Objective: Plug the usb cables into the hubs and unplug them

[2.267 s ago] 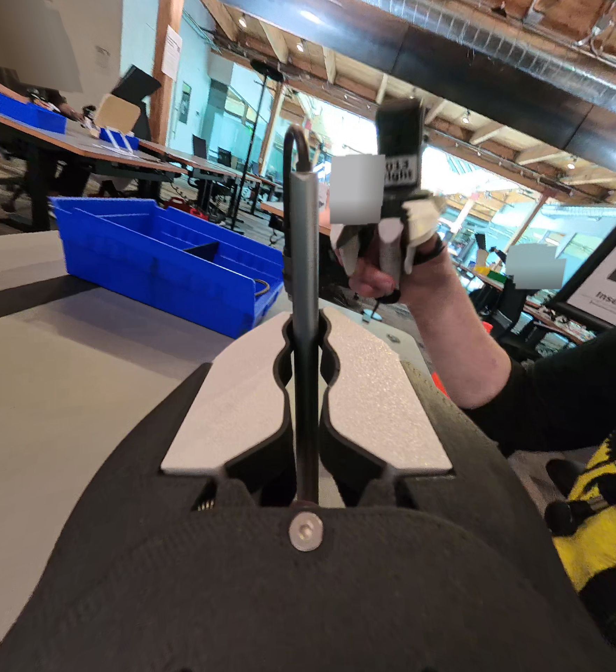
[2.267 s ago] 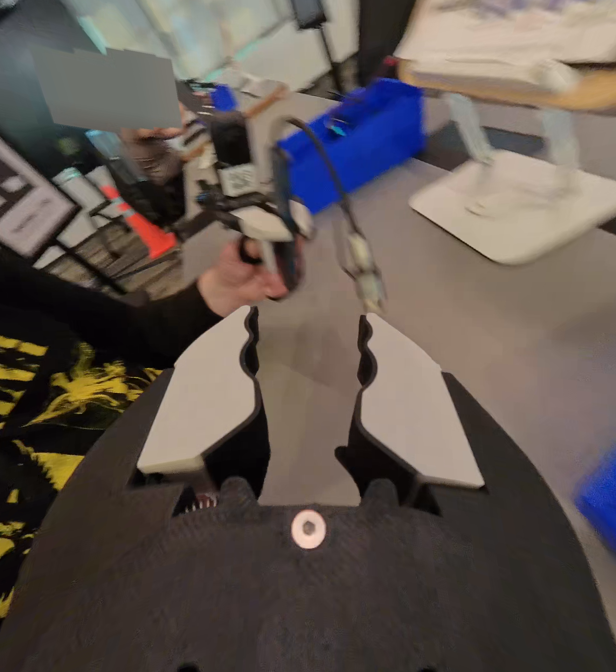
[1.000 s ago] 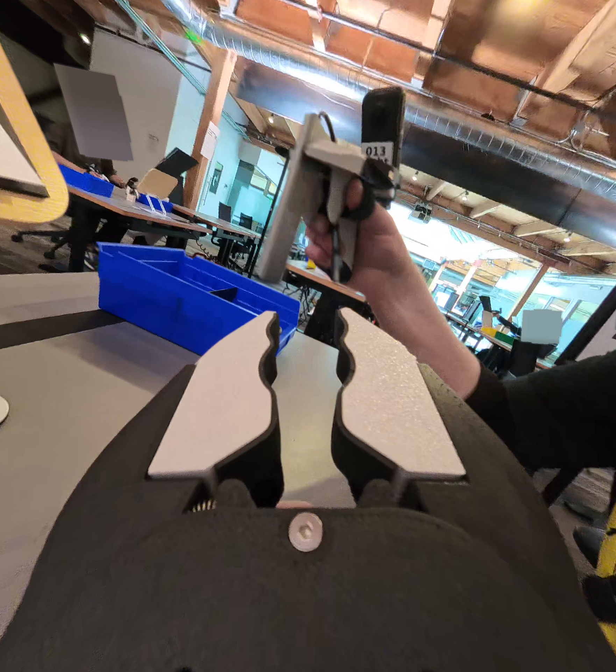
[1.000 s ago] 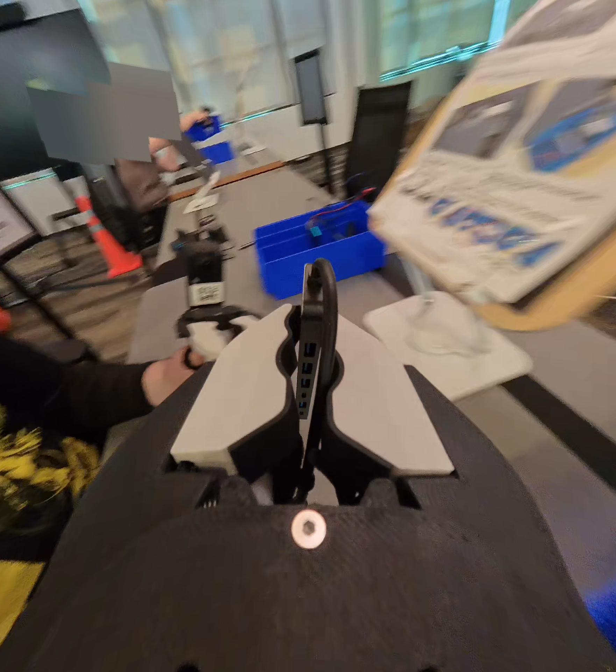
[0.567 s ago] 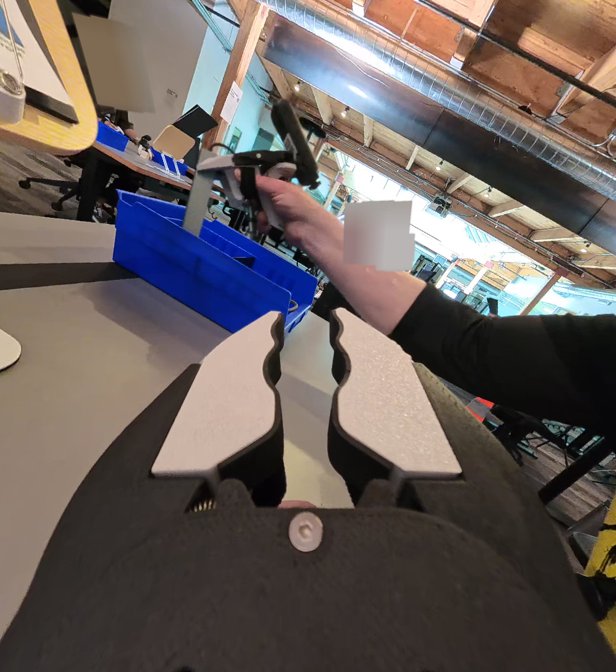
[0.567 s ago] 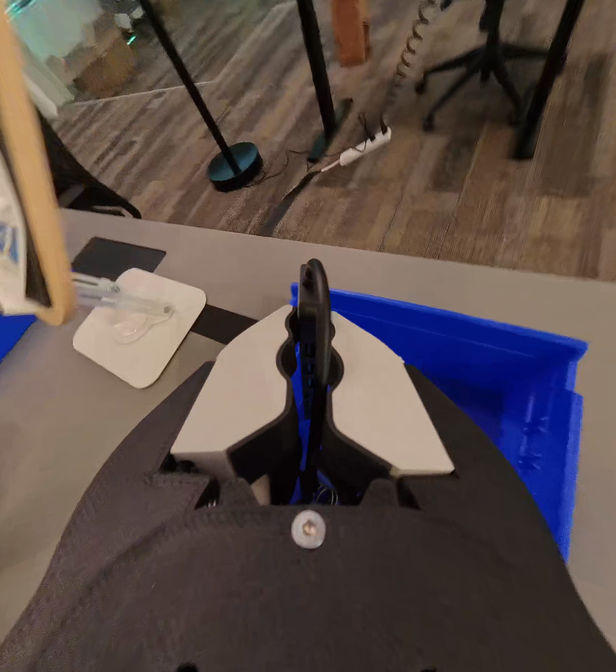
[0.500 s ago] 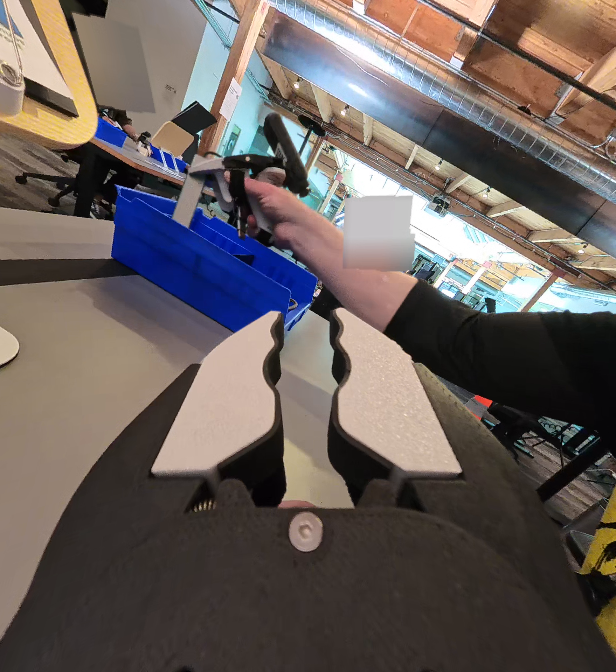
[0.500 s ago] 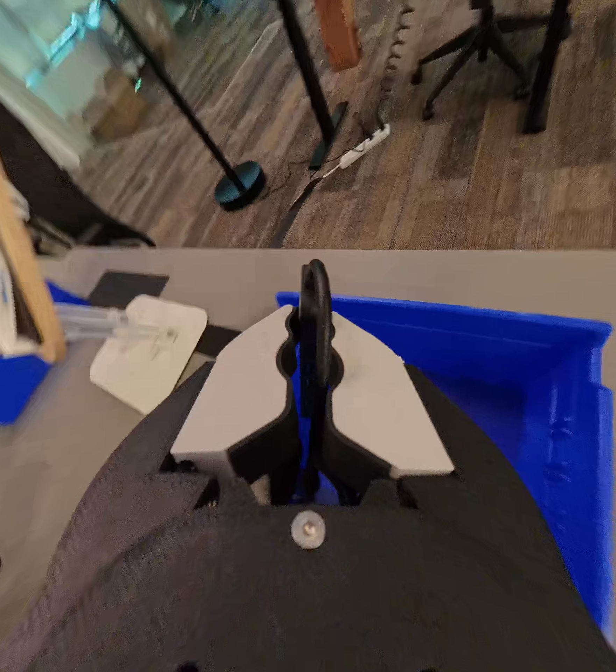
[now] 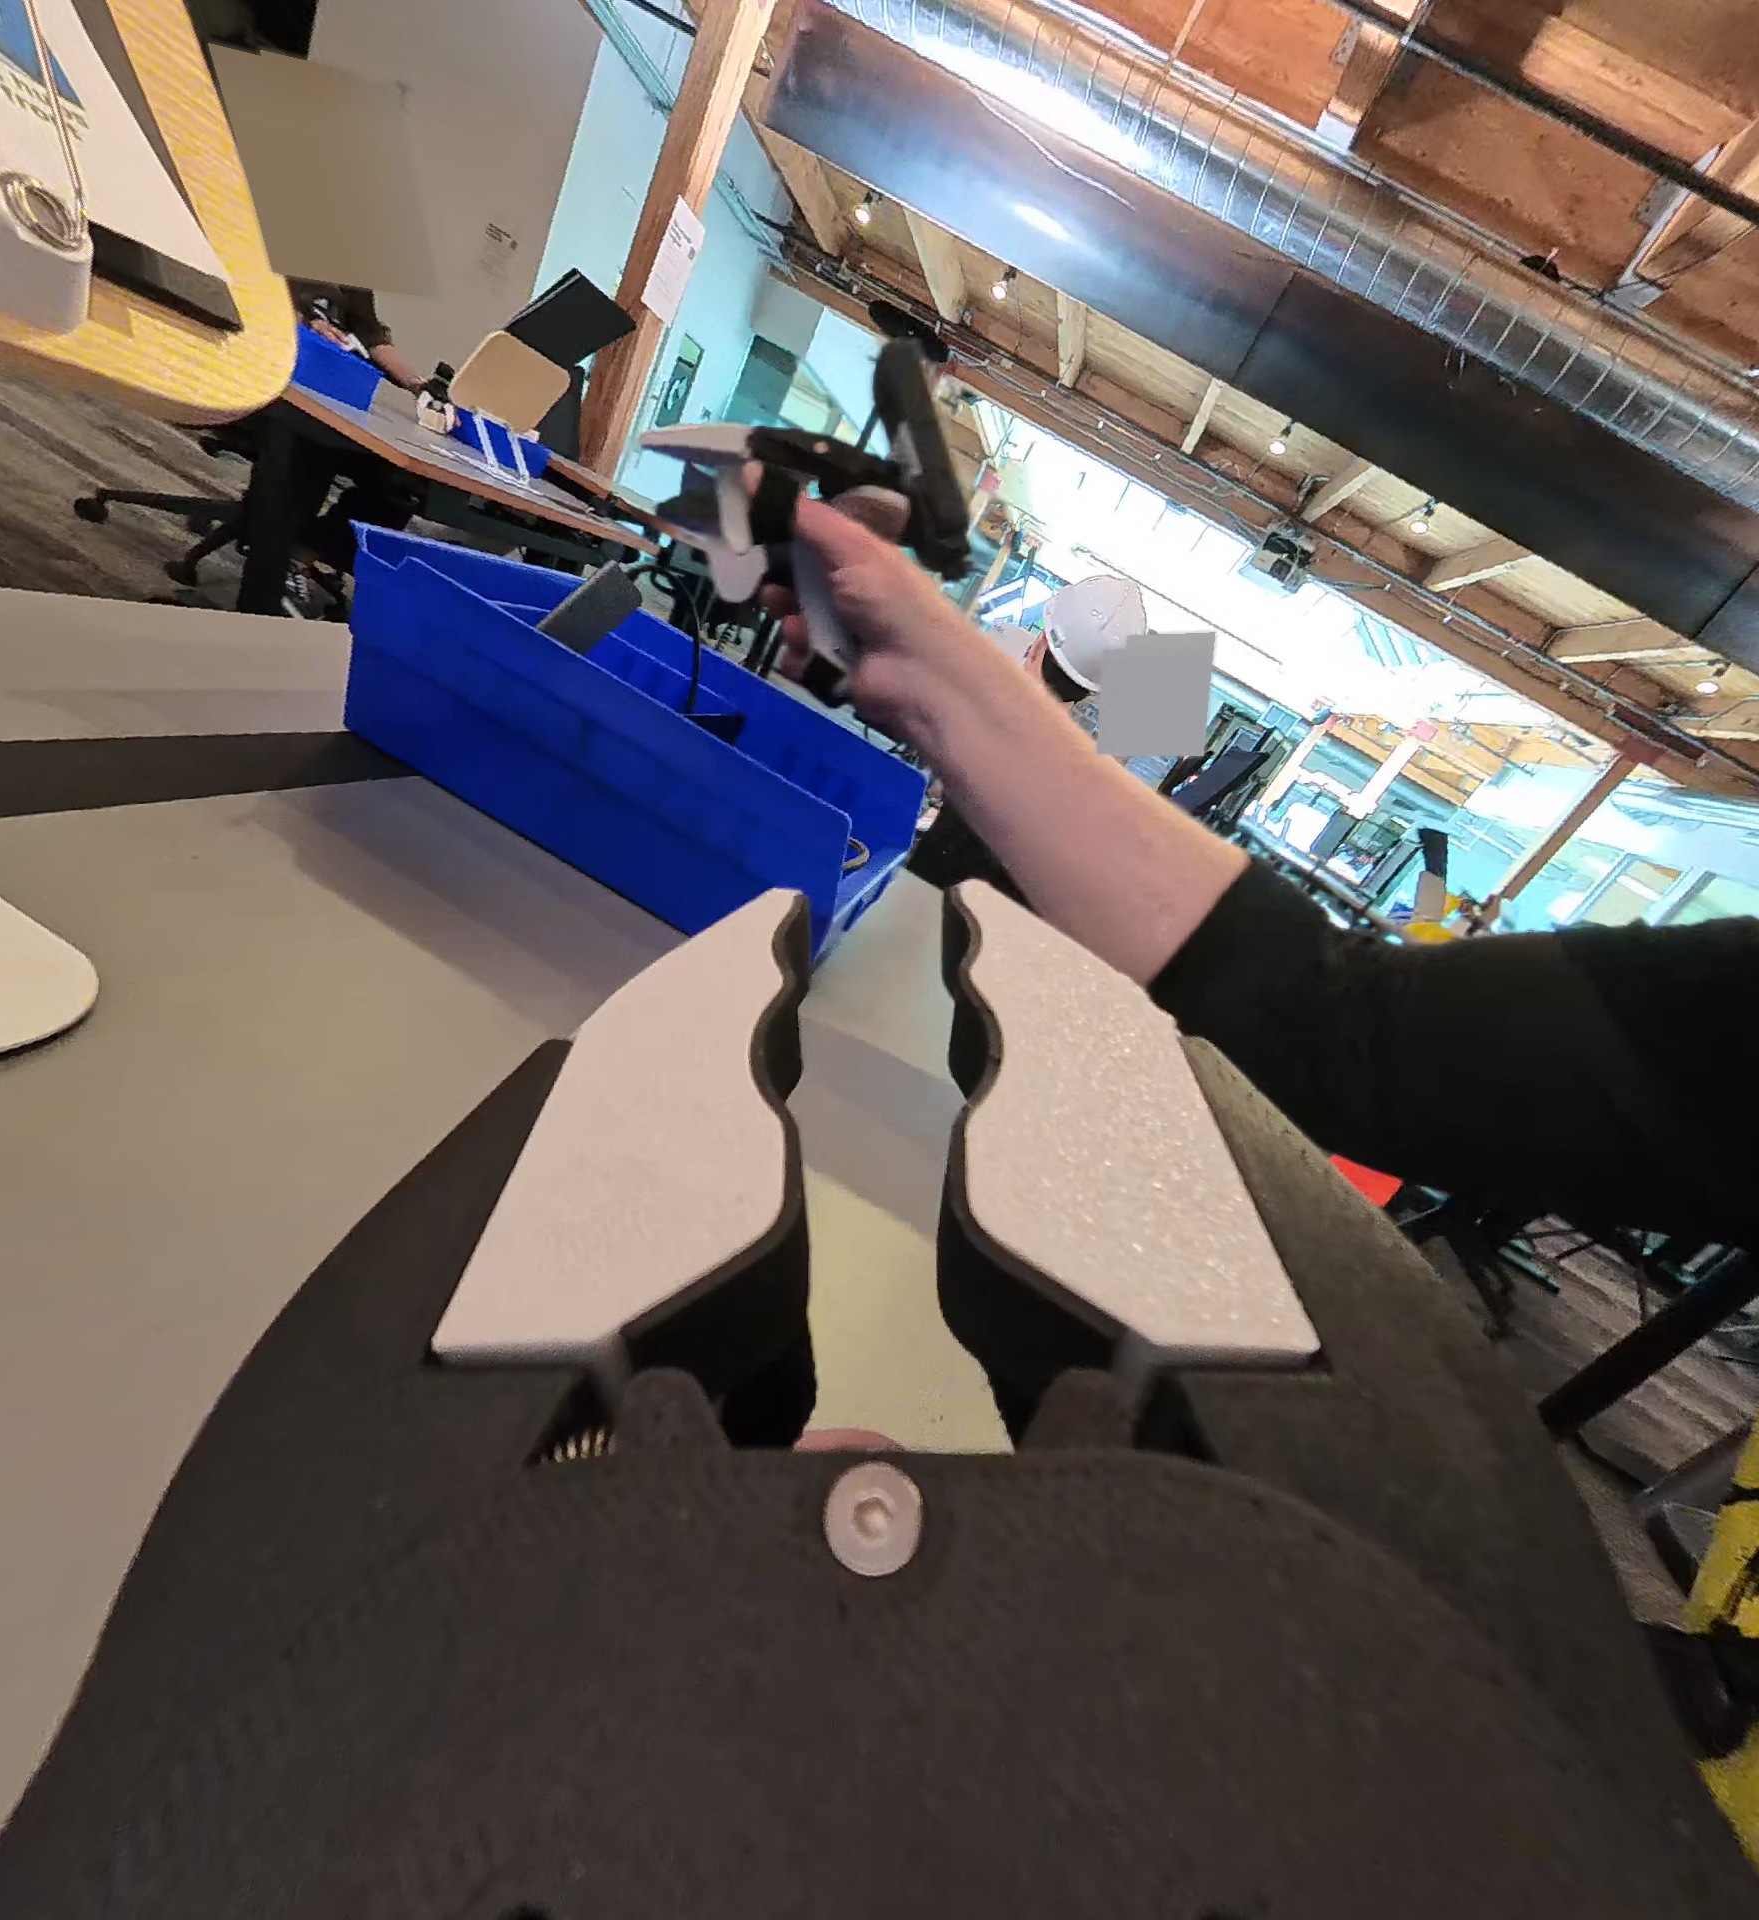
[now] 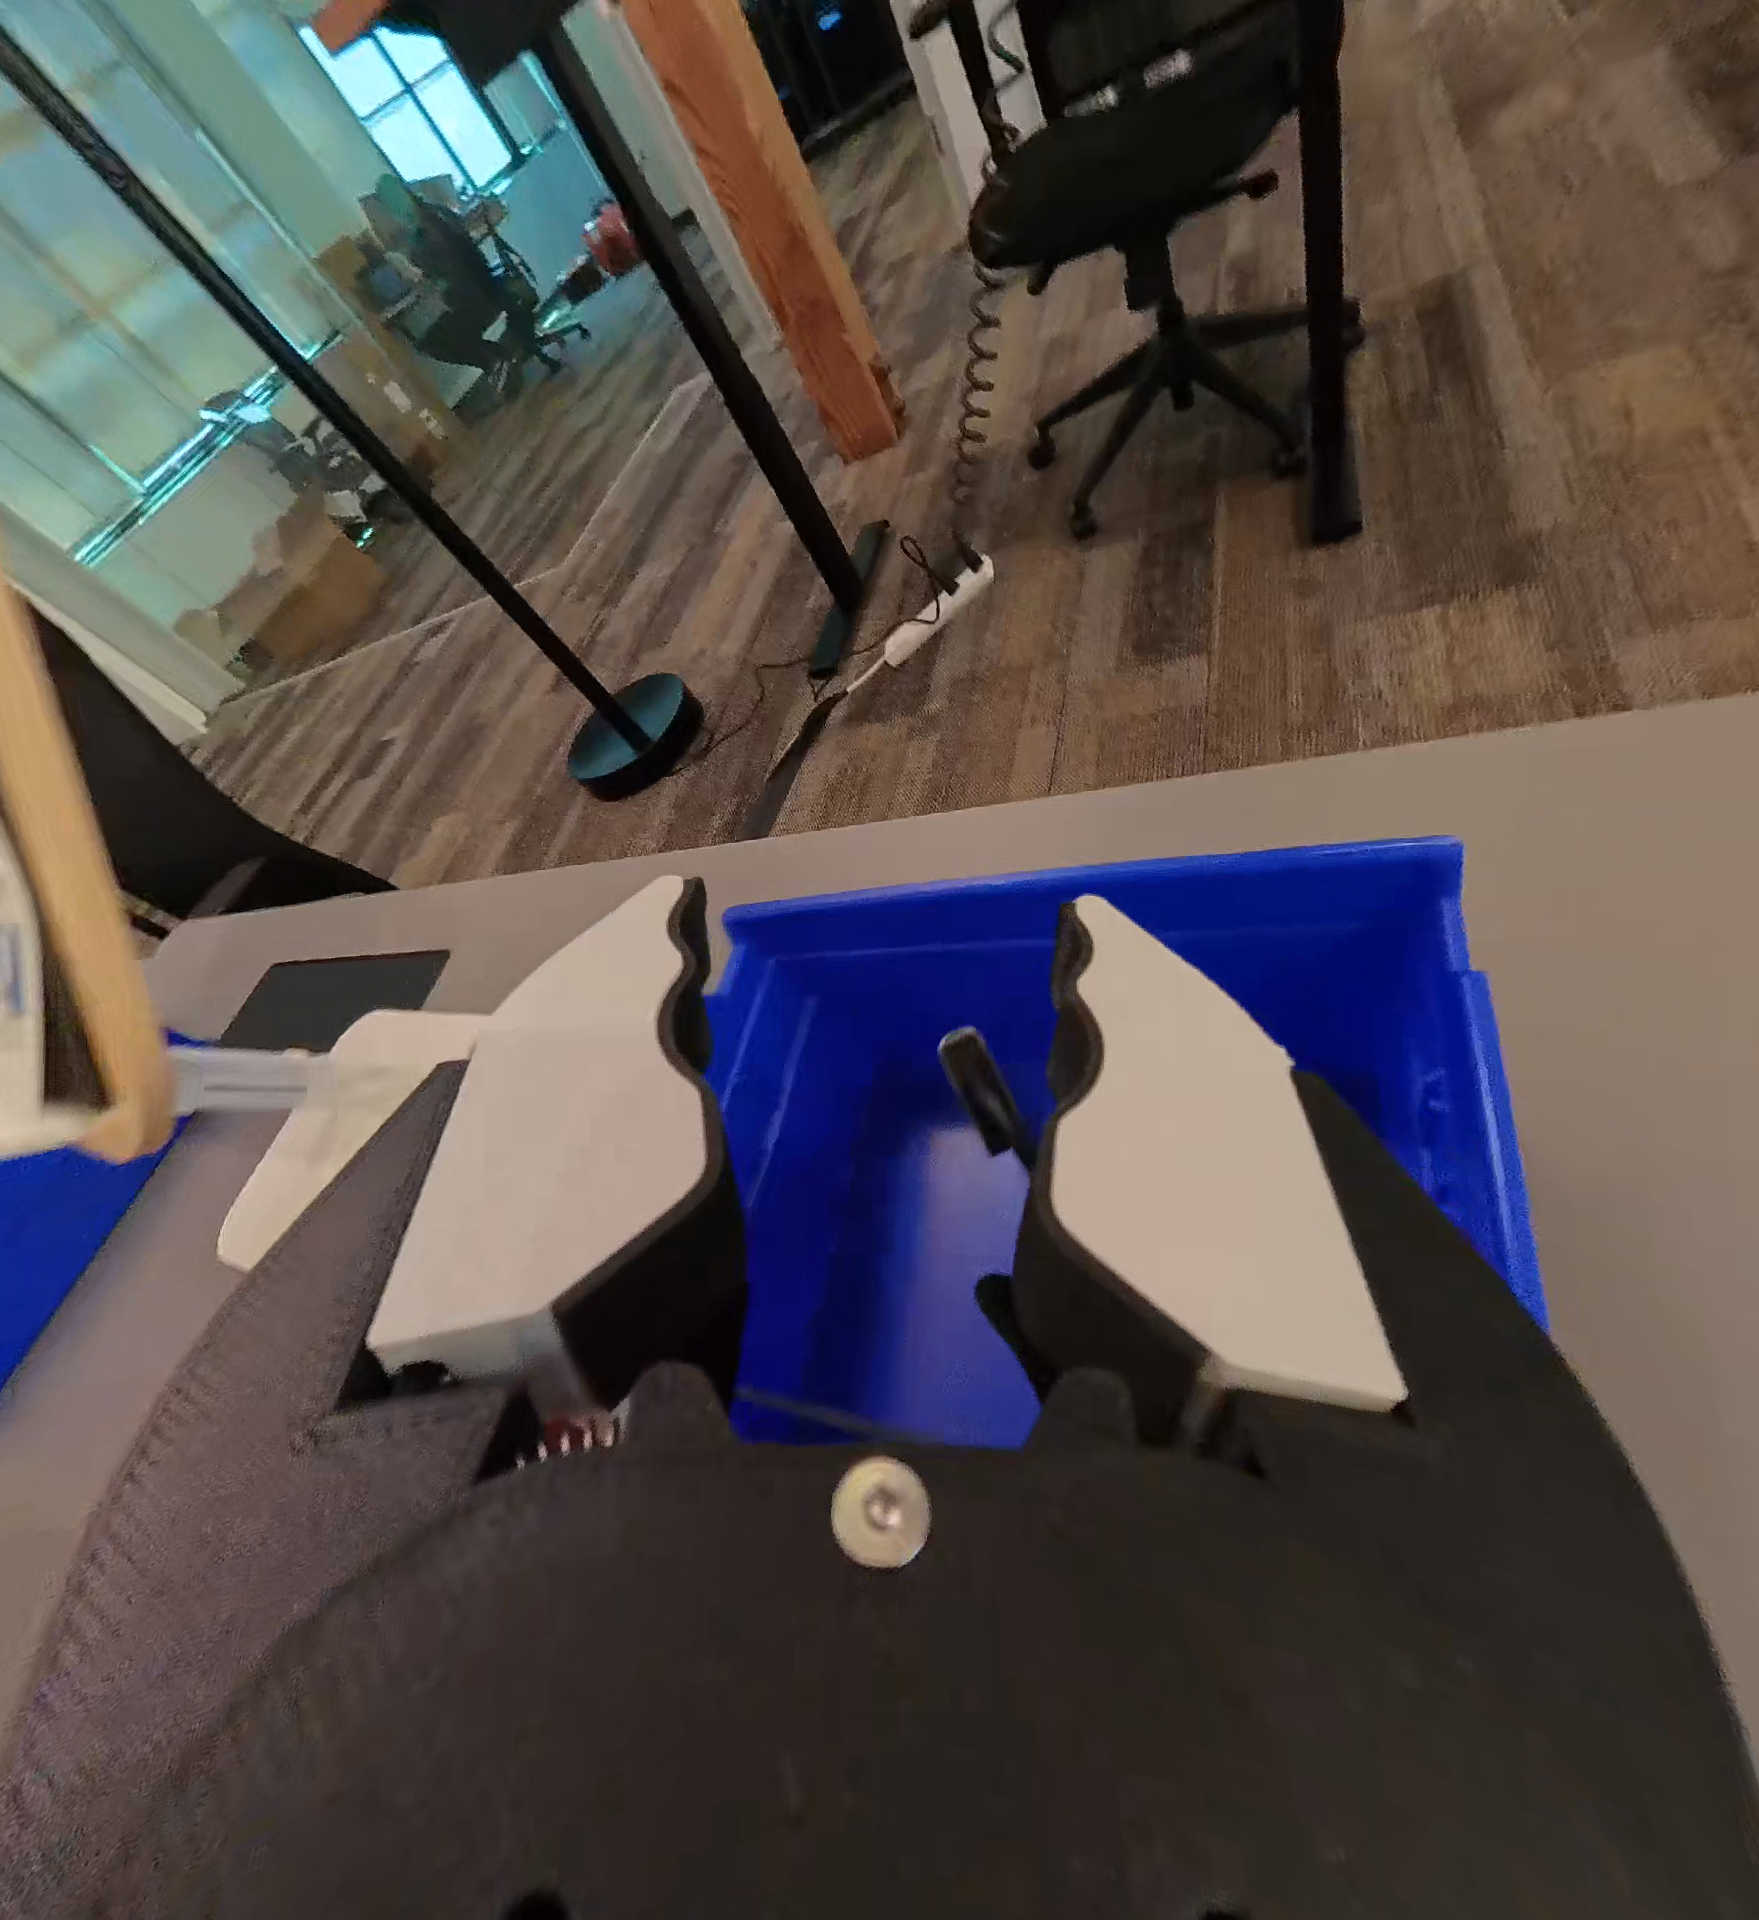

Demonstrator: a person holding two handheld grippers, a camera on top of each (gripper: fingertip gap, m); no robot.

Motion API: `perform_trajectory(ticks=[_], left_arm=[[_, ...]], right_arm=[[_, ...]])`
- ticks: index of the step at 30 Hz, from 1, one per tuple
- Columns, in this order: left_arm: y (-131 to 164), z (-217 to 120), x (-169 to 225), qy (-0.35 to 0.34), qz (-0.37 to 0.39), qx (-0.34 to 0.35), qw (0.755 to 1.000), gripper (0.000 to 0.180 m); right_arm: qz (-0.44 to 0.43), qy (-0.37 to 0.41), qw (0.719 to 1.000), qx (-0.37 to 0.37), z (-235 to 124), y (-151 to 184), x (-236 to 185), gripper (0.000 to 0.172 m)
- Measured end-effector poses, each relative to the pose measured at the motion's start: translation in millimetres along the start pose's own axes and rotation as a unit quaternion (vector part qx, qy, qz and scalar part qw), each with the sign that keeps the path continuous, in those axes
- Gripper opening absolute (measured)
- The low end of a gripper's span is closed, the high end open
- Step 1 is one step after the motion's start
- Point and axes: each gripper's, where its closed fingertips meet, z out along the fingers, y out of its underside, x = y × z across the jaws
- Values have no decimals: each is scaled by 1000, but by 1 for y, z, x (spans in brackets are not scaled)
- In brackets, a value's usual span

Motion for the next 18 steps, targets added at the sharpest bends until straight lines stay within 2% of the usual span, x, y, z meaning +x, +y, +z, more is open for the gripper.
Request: perform_trajectory(ticks=[3, 7, 9, 13, 15, 18], left_arm=[[-4, -2, 0, -7, 11, 1, 1000, 24], [-7, -4, 0, -13, 15, 4, 1000, 24], [-8, -4, 0, -14, 18, 4, 1000, 24], [-4, -2, 0, -12, 18, -4, 1000, 25], [-2, -1, 0, -12, 20, -7, 1000, 25], [-3, -3, -2, -16, 21, -7, 1000, 25]], right_arm=[[-30, -12, 999, 6, -30, 1, -23, 58], [-64, 25, 997, -23, -44, 10, -7, 55], [-70, 12, 996, -58, -40, 22, -4, 51], [-133, 55, 984, -109, -19, 43, 13, 51], [-152, 30, 978, -139, -11, 59, 5, 49], [-186, 5, 972, -142, -7, 75, -14, 46]])
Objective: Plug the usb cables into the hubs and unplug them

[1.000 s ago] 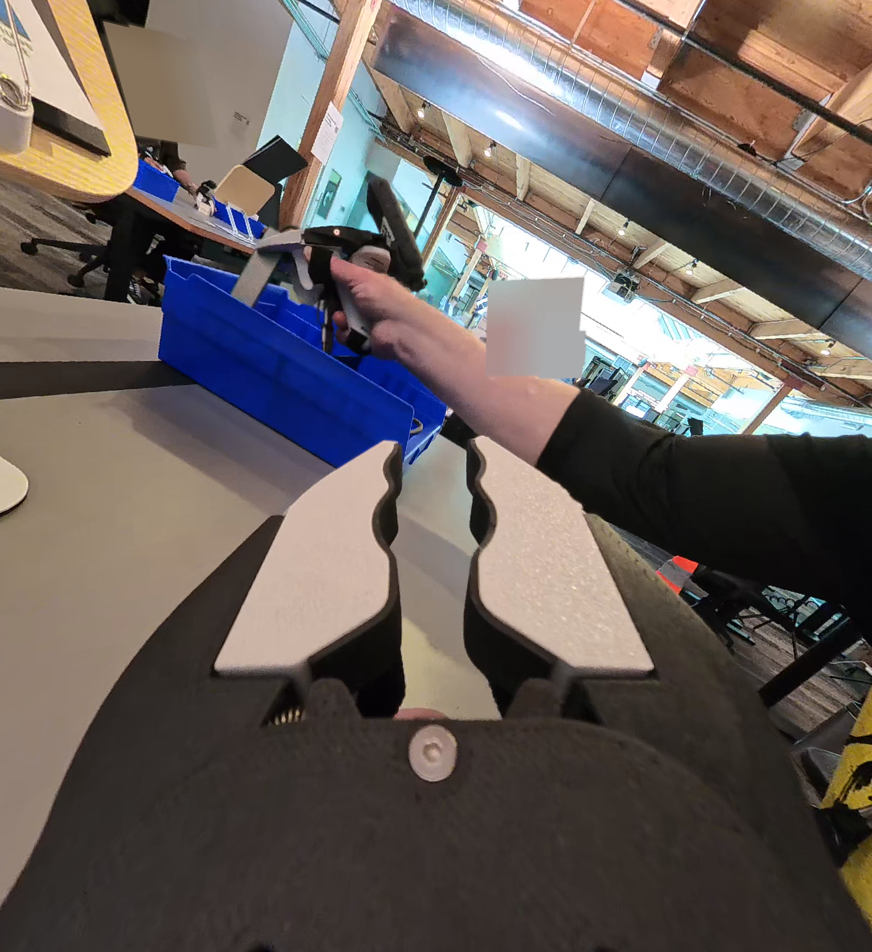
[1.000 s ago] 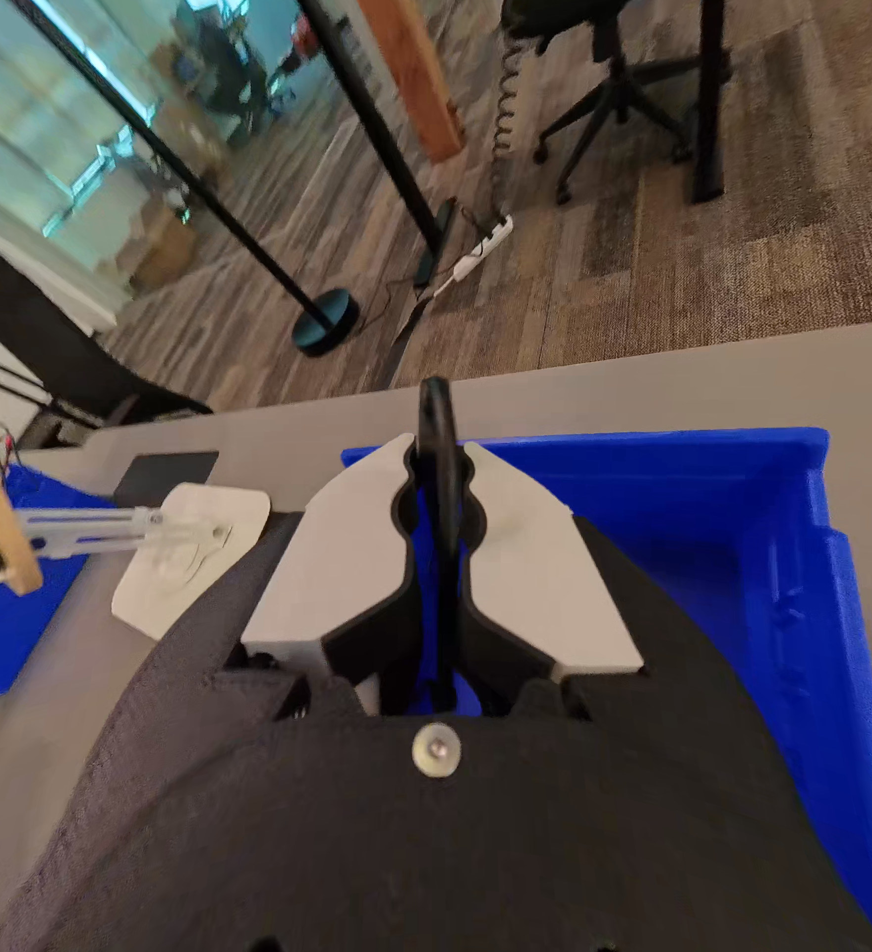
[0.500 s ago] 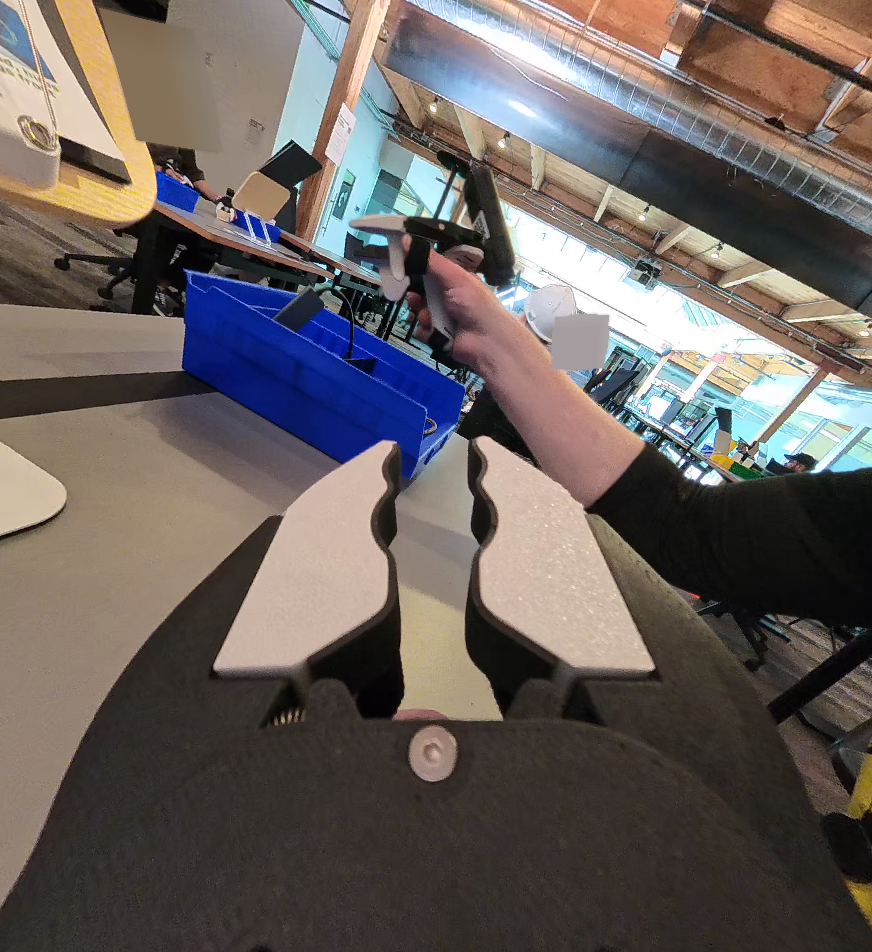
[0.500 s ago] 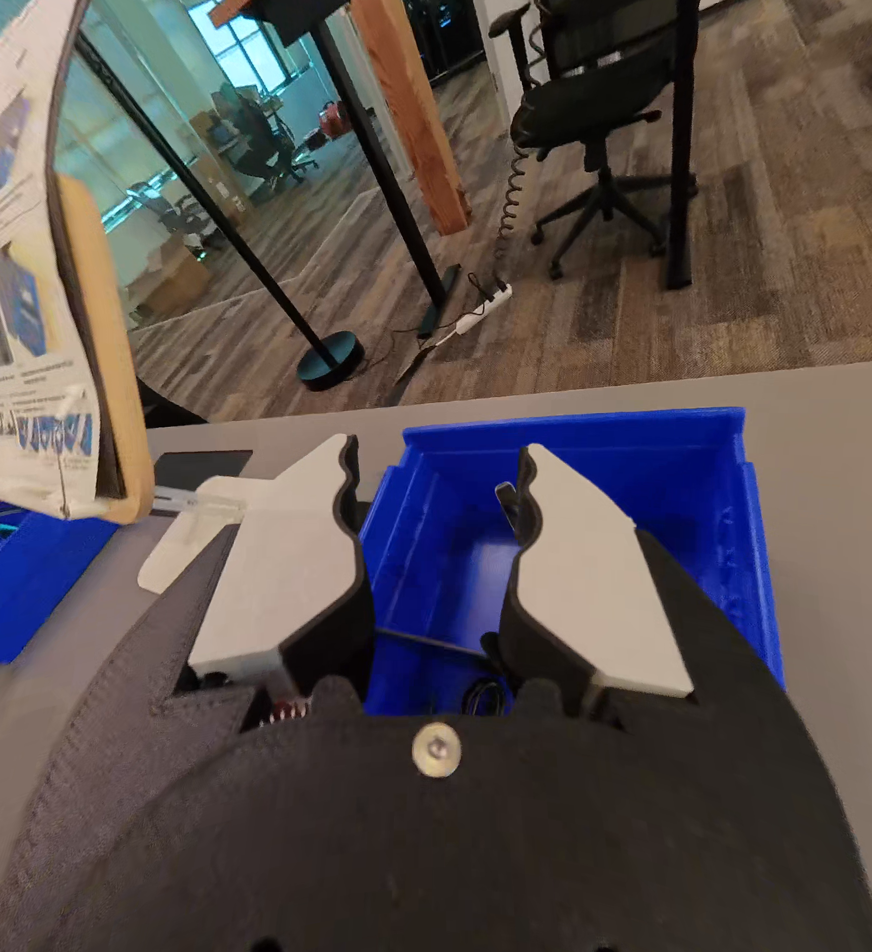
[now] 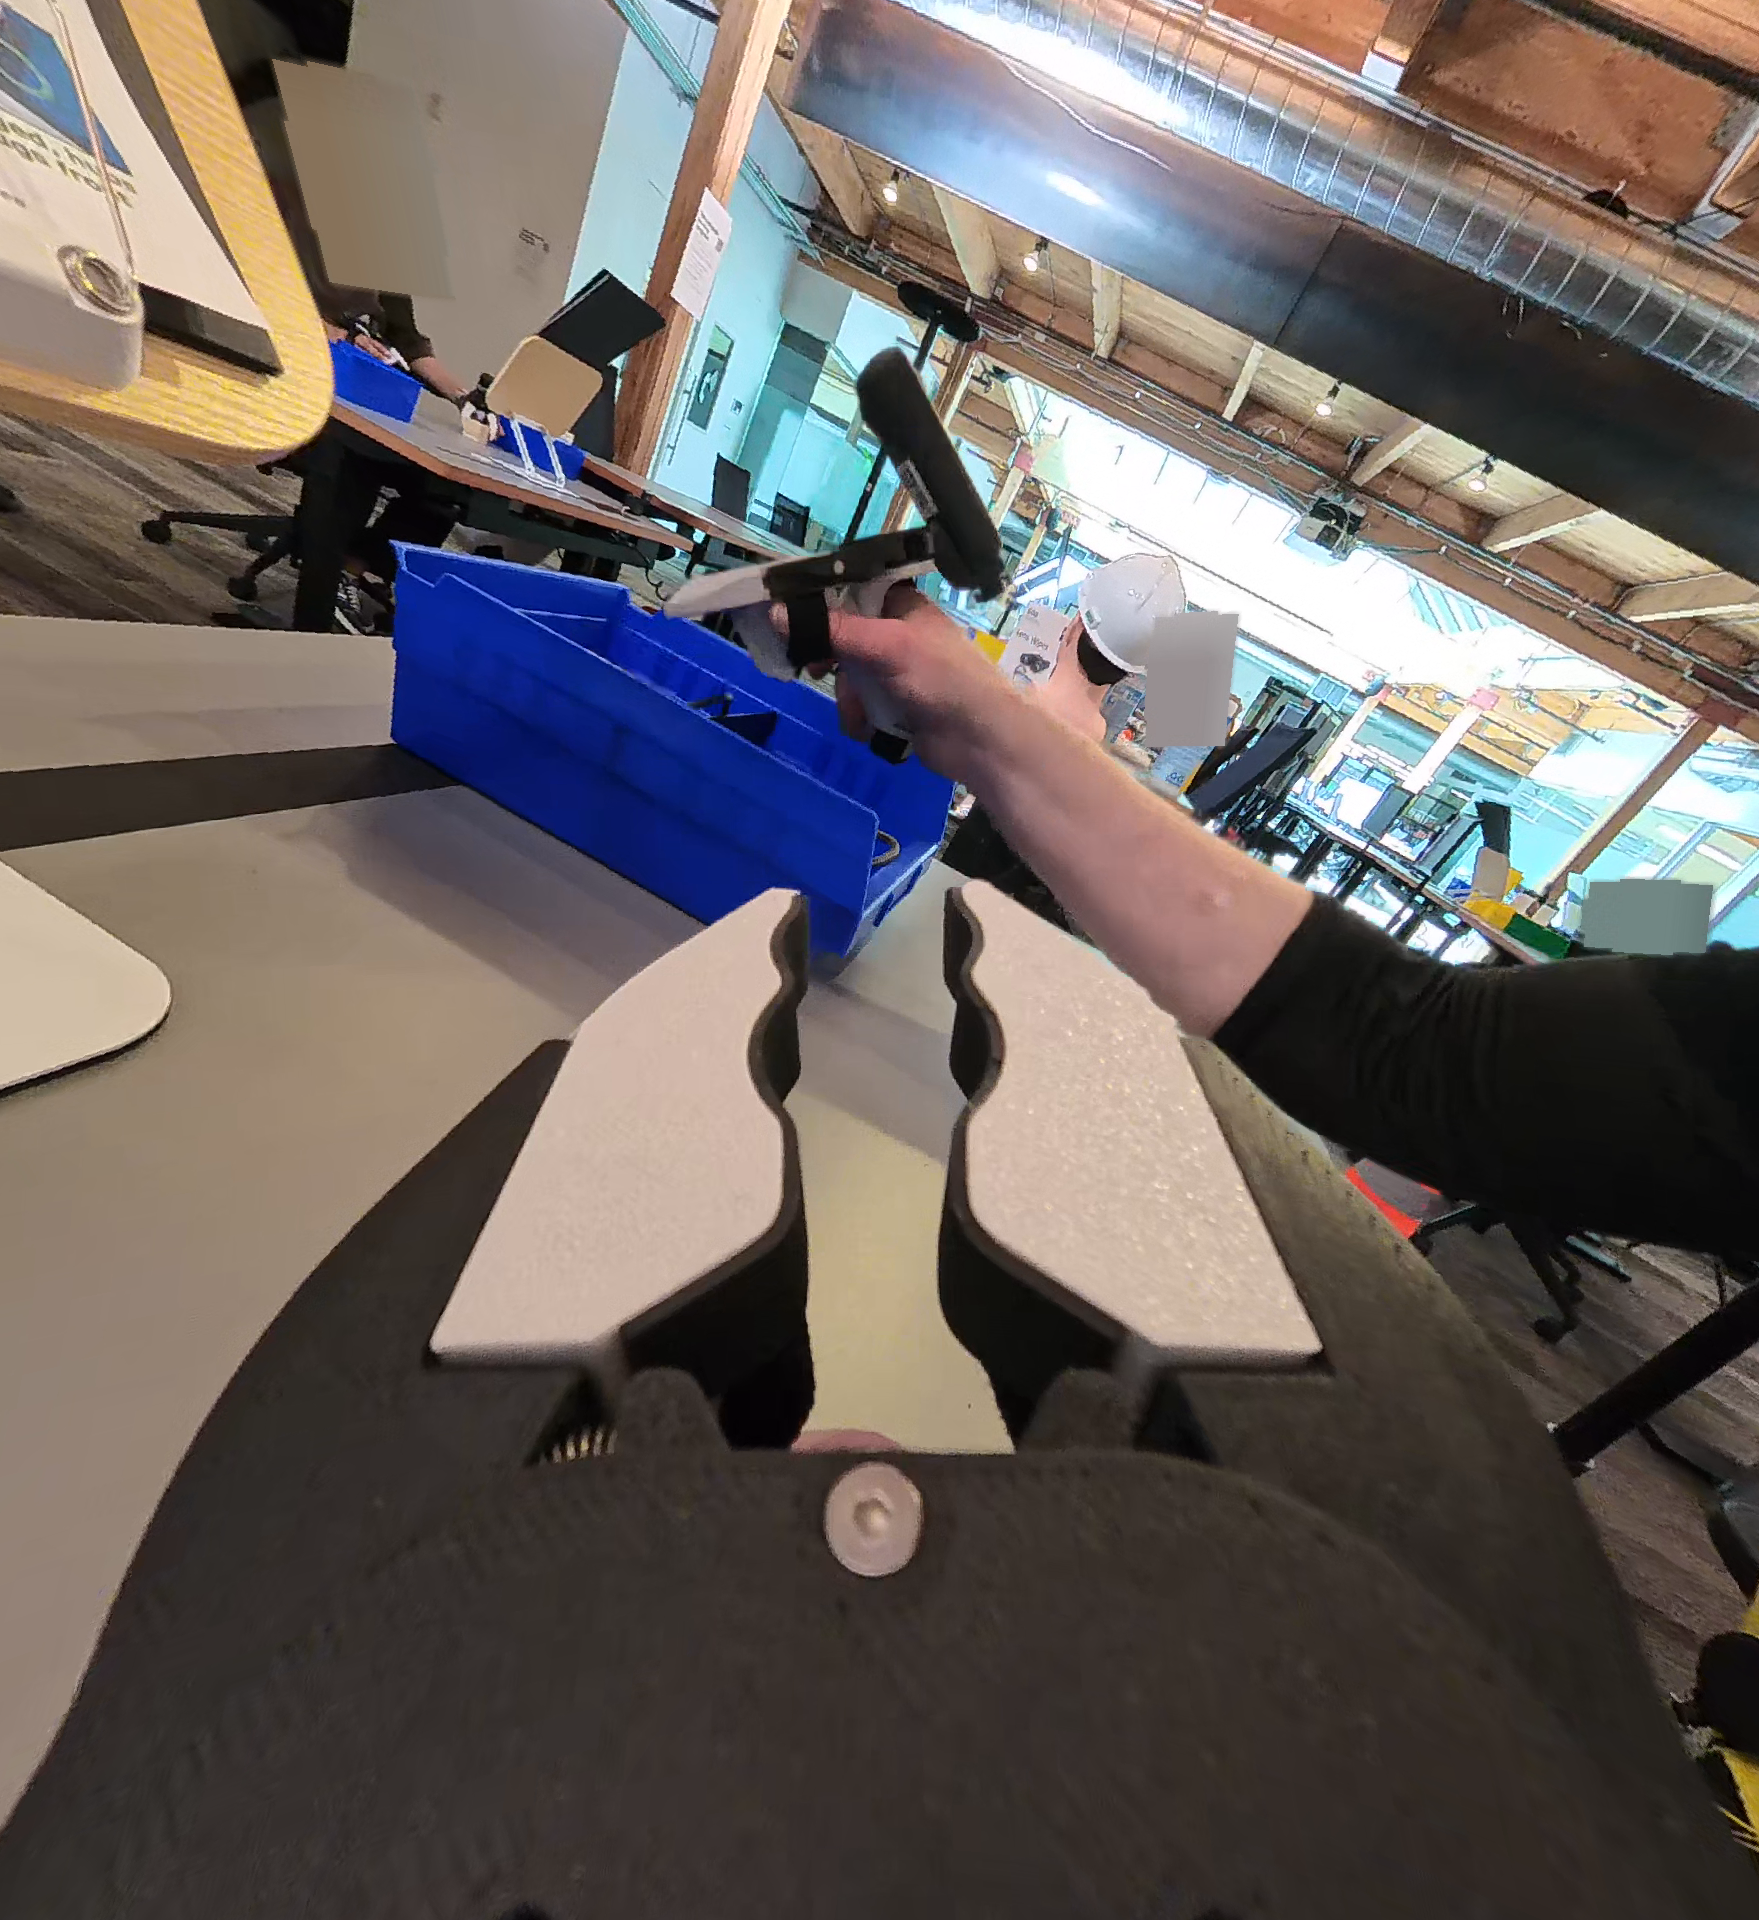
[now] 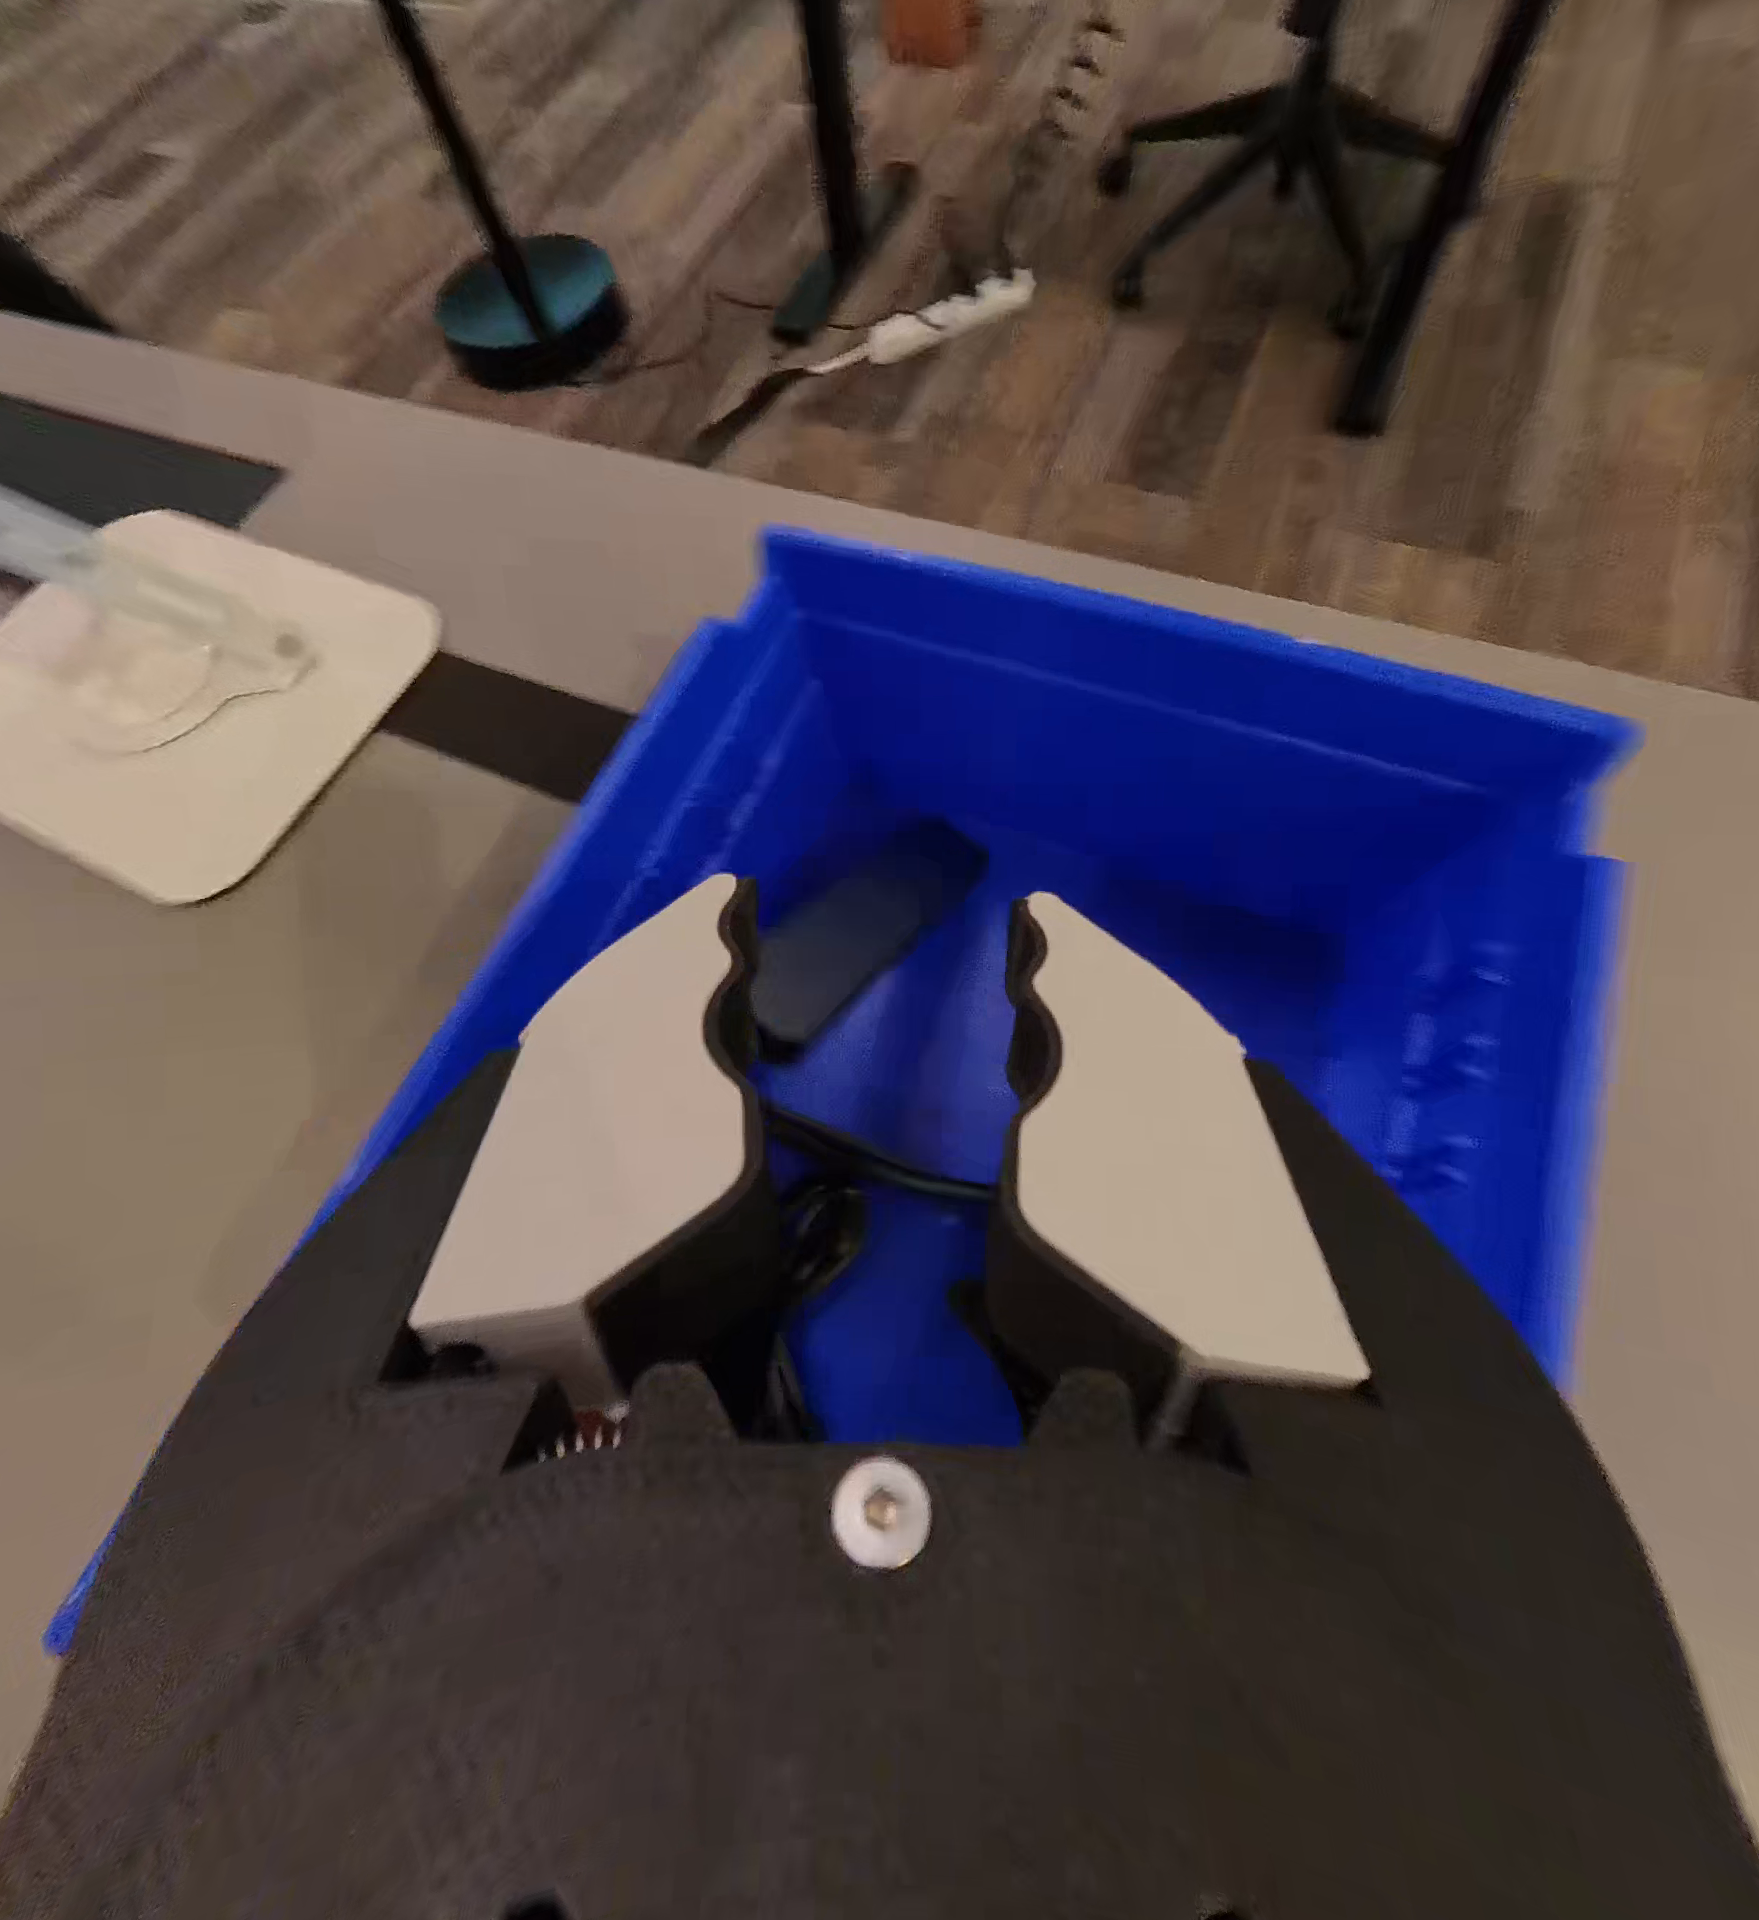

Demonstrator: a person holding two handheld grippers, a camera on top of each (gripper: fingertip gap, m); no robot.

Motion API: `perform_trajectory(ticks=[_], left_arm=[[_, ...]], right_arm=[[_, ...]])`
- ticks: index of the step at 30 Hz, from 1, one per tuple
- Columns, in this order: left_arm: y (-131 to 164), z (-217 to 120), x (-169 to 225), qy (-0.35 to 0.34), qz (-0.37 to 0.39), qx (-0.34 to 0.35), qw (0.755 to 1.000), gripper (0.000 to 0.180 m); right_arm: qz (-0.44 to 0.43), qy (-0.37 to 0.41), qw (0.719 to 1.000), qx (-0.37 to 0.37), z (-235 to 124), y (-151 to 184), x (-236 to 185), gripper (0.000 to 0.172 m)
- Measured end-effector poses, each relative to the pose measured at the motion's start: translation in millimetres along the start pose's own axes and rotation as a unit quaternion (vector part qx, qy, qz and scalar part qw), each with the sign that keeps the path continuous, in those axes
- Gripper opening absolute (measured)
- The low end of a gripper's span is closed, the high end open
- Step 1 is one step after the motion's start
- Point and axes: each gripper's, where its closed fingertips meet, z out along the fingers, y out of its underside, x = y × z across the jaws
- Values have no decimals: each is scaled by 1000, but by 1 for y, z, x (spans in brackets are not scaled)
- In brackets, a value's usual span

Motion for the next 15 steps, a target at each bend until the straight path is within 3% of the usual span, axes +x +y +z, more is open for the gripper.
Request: perform_trajectory(ticks=[3, 6, 8, 11, 15], left_arm=[[0, -1, -3, -1, -7, 1, 1000, 24], [2, 0, -3, 0, -11, -2, 1000, 24], [2, 0, -2, 0, -8, -2, 1000, 25], [2, 1, -2, -2, -6, -6, 1000, 25], [-11, -9, -7, -32, 29, 1, 999, 29]], right_arm=[[-41, 37, 998, 8, -1, 2, -6, 38], [-25, 2, 1000, 13, -12, -1, -18, 39], [-28, -37, 999, -21, -15, 9, -27, 30], [-33, -51, 995, -76, -13, 28, -30, 35], [-62, -83, 995, -6, -27, 13, -70, 35]])
